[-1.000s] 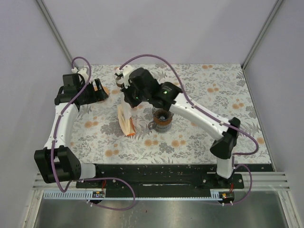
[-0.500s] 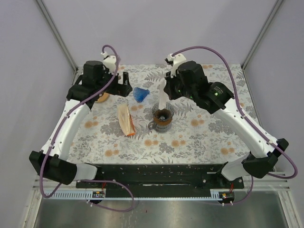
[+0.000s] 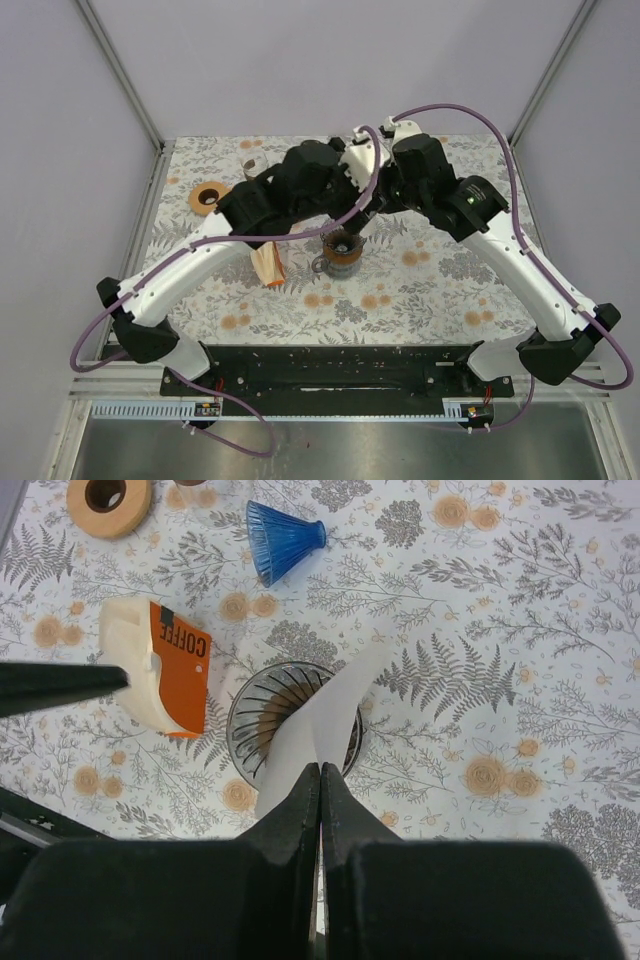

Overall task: Place the coffee filter in the dripper
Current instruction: Place the coffee filter in the coffee dripper.

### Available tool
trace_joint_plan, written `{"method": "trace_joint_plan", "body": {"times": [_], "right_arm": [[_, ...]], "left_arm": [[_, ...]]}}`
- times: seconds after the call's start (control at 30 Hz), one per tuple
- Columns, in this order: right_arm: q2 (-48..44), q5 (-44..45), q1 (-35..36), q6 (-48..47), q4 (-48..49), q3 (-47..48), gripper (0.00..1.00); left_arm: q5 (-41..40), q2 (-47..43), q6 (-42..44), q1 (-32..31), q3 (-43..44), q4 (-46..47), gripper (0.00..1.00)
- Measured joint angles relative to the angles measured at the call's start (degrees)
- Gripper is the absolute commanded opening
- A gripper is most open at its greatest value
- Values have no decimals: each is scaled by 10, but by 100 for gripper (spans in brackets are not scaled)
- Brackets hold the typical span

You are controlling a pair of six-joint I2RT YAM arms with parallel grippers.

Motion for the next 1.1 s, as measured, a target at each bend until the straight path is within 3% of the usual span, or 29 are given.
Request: {"method": "trace_joint_plan", "body": {"times": [0.4,0.8,0.87,1.1], "right_arm": [[-12,9,-18,35,-4,-15,0],[-29,-41,-22,71,37,-30,0],[-29,-46,-22,75,44,-31,0],[-29,-72,-22,82,56,-33,0]], "left_arm": [[-150,36,-6,-25,-52,12,86],[-101,26,-91,14,-74,38,82],[-94,26,-98,15,-78,37,74],[-102,22,-108,17,-98,51,15]]}}
